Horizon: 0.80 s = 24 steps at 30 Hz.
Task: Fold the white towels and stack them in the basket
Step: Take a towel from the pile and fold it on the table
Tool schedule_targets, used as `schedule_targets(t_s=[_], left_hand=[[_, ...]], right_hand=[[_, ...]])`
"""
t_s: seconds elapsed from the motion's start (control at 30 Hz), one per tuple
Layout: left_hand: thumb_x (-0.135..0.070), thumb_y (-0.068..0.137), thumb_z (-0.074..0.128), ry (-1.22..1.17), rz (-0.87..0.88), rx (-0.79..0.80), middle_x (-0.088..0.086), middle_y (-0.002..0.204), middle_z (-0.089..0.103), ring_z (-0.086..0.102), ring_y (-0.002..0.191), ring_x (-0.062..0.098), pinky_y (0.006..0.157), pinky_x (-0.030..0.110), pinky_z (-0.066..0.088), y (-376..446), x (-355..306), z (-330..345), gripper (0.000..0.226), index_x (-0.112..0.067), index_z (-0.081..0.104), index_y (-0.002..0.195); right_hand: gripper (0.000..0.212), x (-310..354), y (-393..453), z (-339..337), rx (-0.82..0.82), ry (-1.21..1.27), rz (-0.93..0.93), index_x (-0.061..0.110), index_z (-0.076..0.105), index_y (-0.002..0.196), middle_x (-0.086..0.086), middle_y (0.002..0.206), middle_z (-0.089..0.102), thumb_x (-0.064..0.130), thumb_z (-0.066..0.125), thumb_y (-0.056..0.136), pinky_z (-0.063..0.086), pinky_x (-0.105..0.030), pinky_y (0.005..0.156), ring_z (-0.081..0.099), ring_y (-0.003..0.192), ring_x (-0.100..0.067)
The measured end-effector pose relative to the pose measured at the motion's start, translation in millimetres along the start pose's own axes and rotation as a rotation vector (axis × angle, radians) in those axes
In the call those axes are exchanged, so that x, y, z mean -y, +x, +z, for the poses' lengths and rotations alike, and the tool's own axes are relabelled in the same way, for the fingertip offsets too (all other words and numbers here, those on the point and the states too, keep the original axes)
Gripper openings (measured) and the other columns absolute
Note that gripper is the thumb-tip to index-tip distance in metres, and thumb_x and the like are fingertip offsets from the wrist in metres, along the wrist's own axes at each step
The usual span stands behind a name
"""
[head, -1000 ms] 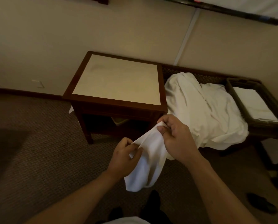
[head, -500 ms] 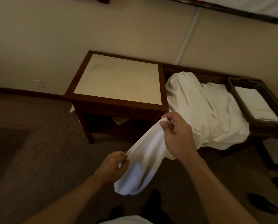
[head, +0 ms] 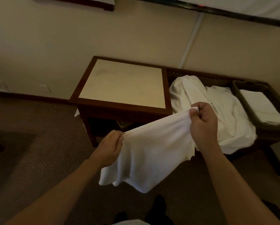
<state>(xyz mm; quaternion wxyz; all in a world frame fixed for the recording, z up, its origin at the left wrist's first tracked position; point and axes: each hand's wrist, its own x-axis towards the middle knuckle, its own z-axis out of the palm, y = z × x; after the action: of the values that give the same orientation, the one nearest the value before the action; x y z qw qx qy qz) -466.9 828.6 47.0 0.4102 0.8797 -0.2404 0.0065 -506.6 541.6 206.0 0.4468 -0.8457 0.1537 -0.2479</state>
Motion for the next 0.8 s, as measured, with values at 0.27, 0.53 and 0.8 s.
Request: schedule_targets(t_s=[0.27,0.53,0.8], left_hand=[[-0.035,0.099,0.046,0.169,0.099,0.169,-0.015,0.089,0.046,0.045,0.079,0.000,0.075,0.029,0.042,-22,18,39,0.014,-0.032,0.049,0.086],[-0.022,0.106,0.045,-0.096,-0.340,-0.269,-0.004,0.097,0.059,0.056,0.088,0.002,0.073,0.020,0.042,-11,35,28,0.019,-0.018,0.064,0.104],[-0.007,0.102,0.045,0.108,-0.243,-0.107,0.004,0.109,0.058,0.056,0.100,0.021,0.087,0.039,0.047,26,37,1,0.022,-0.011,0.062,0.115]], right_hand=[[0.014,44,-2,10,-0.039,0.280,-0.132,0.016,0.062,0.105,0.009,0.091,0.062,0.005,0.055,0.100,0.048,-0.016,0.082,0.059,0.085,0.003],[0.013,22,3,2,-0.032,0.147,-0.146,0.018,0.060,0.106,0.011,0.088,0.059,0.007,0.055,0.101,0.043,-0.007,0.076,0.056,0.083,0.005],[0.013,-12,11,-13,-0.175,0.129,-0.146,0.018,0.061,0.110,0.010,0.094,0.062,0.010,0.057,0.100,0.048,-0.014,0.084,0.059,0.090,0.001]])
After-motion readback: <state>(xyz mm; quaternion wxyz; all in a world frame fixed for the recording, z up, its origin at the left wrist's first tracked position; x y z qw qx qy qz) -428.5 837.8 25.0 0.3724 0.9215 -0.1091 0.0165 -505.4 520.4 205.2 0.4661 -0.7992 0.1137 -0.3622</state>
